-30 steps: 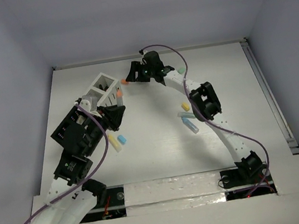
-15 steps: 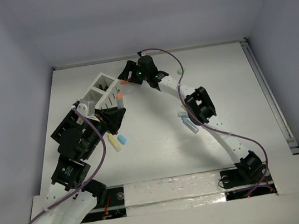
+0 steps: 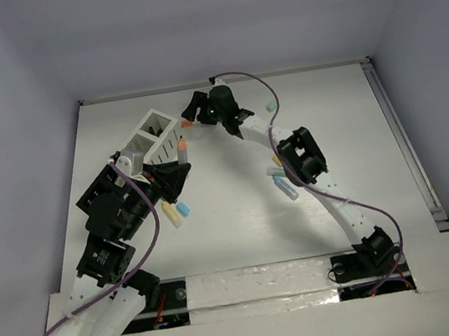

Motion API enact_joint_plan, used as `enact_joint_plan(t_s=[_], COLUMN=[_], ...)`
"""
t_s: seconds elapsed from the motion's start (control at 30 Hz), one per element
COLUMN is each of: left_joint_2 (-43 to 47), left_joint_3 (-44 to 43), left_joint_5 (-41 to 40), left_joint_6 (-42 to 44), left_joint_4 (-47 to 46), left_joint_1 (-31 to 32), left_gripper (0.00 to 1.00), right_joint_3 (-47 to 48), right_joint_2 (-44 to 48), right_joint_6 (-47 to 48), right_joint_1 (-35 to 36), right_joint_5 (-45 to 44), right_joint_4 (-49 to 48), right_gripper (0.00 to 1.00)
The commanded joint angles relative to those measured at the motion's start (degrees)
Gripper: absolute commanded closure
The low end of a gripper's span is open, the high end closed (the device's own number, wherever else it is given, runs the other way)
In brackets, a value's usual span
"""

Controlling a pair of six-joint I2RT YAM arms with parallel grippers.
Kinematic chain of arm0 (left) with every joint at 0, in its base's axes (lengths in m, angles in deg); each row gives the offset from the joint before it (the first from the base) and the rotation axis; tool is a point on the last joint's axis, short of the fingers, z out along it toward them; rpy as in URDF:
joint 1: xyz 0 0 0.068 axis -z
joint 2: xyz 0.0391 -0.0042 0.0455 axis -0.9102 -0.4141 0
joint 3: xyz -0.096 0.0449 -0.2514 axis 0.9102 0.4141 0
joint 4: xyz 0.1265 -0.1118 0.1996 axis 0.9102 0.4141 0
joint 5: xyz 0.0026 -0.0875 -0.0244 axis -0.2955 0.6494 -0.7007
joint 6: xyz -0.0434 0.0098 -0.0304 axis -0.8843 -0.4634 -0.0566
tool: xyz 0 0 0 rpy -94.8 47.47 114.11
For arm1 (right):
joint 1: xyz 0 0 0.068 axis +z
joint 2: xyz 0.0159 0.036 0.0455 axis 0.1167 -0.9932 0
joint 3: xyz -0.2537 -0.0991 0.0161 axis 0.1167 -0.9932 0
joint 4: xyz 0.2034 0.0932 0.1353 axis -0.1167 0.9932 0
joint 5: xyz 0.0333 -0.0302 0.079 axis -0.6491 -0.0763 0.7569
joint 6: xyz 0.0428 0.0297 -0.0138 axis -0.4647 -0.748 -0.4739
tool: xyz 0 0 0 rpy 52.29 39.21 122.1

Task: Sort the stationery into containers
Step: Close the pen cap on the pen.

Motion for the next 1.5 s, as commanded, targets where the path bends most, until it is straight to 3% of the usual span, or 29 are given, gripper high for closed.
enact_joint_plan(t_s=[0.0,0.13,0.77,0.93,1.07,1.27,1.47], left_joint_2=[0.33,0.42,0.33,0.25,0.07,-0.02,-0.1], left_joint_3=[0.0,0.09,0.36,0.44,0.36,0.44,0.45], left_joint_5=[1.64,1.81,4.01,4.1,4.19,4.1,4.19], left_joint_6=[0.54,0.45,0.18,0.18,0.1,0.01,-0.08], left_joint_4=[-3.7,-3.7,-4.23,-4.32,-4.32,-4.32,-4.32], left_joint_1=[-0.47,-0.47,-0.99,-0.99,-0.99,-0.99,-0.99], left_gripper=[1.0,1.0,1.0,1.0,1.0,1.0,1.0], right_joint_3=[3.75,9.21,13.53,8.35,10.98,6.14,-1.14], right_joint_2=[1.59,-3.42,-10.54,-7.91,-9.14,-5.89,-1.41], right_joint_6=[3.4,1.46,-6.98,-6.71,-7.58,-7.68,-5.31], right_joint_1=[0.65,1.17,2.23,2.23,2.23,2.23,2.23], right_joint_5=[-1.37,2.06,4.97,7.16,9.18,10.06,11.73], right_joint_4=[-3.9,-6.01,-13.75,-16.03,-12.17,-9.63,-8.82], right_gripper=[0.24,0.23,0.22,0.24,0.26,0.28,0.37])
